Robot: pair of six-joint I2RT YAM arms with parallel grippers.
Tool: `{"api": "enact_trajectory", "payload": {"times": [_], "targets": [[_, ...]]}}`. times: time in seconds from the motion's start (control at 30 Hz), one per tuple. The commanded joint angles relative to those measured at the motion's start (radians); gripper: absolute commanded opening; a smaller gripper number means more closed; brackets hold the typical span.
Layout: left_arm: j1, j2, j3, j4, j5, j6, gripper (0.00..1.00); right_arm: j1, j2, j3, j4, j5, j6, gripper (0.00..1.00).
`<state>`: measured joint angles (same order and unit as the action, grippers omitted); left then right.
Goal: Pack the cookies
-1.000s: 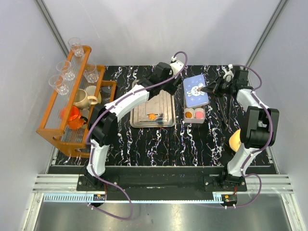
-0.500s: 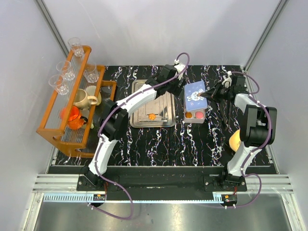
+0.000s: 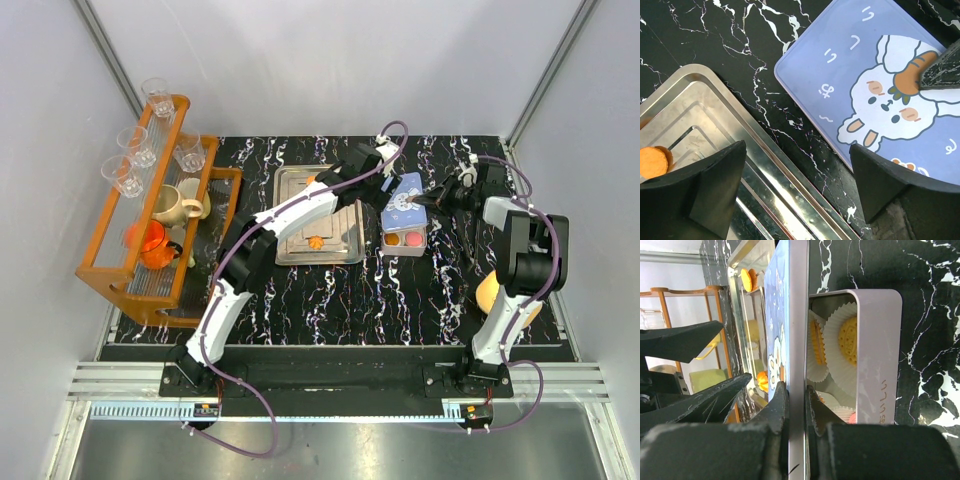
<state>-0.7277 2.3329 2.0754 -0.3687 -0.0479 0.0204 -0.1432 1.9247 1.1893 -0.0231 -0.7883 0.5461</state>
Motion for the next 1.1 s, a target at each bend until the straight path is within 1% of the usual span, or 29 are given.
{"api": "enact_trajectory", "payload": {"times": [0.0, 0.4, 0.63, 0.77, 0.9, 1.07], "targets": [[0.005, 0.005, 0.054, 0.027, 0.003, -0.017, 0.88, -0.004, 0.01, 0.0, 0.071, -0.049, 0.041, 0.02], [-0.006, 0.017, 0.054, 0.027, 0.005, -0.007, 0.88, -0.059, 0.053, -0.03, 0.092, -0.063, 0.081, 0.04], [-0.012, 0.02, 0.058, 0.028, -0.003, 0.003, 0.88, -0.078, 0.068, -0.039, 0.094, -0.088, 0.089, 0.07], [-0.015, 0.02, 0.055, 0.027, -0.004, 0.007, 0.88, -0.084, 0.076, -0.043, 0.092, -0.103, 0.091, 0.13], [-0.015, 0.022, 0.051, 0.028, -0.007, 0.01, 0.88, -0.09, 0.088, -0.045, 0.086, -0.114, 0.091, 0.21], [-0.016, 0.019, 0.046, 0.027, -0.01, 0.01, 0.88, -0.093, 0.096, -0.046, 0.077, -0.117, 0.08, 0.28]]}}
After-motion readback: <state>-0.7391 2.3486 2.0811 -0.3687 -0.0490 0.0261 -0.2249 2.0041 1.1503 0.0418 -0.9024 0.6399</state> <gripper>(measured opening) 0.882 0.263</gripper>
